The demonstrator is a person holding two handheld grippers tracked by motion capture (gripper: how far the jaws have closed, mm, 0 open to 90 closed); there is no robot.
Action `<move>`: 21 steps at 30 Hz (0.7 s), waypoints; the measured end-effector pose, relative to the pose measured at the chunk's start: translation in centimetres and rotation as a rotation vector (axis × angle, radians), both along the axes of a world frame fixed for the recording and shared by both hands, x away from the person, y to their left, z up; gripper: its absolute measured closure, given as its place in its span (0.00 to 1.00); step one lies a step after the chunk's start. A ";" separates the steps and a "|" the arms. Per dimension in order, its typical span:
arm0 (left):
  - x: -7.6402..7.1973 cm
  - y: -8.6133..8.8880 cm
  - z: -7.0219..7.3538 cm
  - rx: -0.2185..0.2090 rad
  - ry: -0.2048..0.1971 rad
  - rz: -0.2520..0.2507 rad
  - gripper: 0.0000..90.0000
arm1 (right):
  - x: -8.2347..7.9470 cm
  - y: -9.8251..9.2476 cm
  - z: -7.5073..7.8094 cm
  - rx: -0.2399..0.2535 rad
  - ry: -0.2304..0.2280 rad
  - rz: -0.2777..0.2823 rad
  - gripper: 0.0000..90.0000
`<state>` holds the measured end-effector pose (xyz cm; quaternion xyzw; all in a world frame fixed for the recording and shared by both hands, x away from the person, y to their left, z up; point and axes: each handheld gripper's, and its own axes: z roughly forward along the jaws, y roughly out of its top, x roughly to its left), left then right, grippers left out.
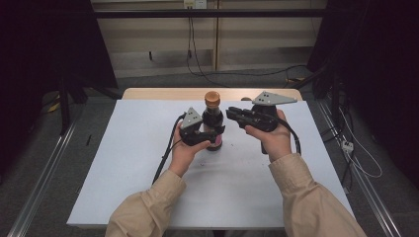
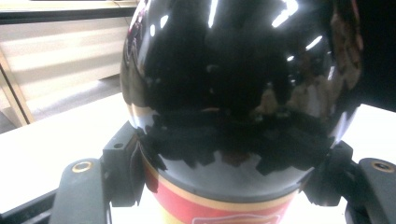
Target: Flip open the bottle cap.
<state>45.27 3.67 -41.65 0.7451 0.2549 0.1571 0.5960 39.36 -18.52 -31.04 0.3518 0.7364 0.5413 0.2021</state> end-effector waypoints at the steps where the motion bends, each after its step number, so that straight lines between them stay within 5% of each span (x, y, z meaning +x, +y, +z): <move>1: 0.0 0.0 0.0 0.000 0.000 -0.001 0.32 | 0.1 0.1 0.1 -0.005 0.008 0.000 0.96; 5: 0.0 0.0 0.0 0.000 0.001 0.000 0.32 | 0.5 0.4 0.6 -0.009 0.036 0.003 1.00; 21: 0.1 0.0 -0.2 -0.005 -0.015 -0.015 0.33 | 1.6 2.0 2.4 -0.078 0.025 0.023 1.00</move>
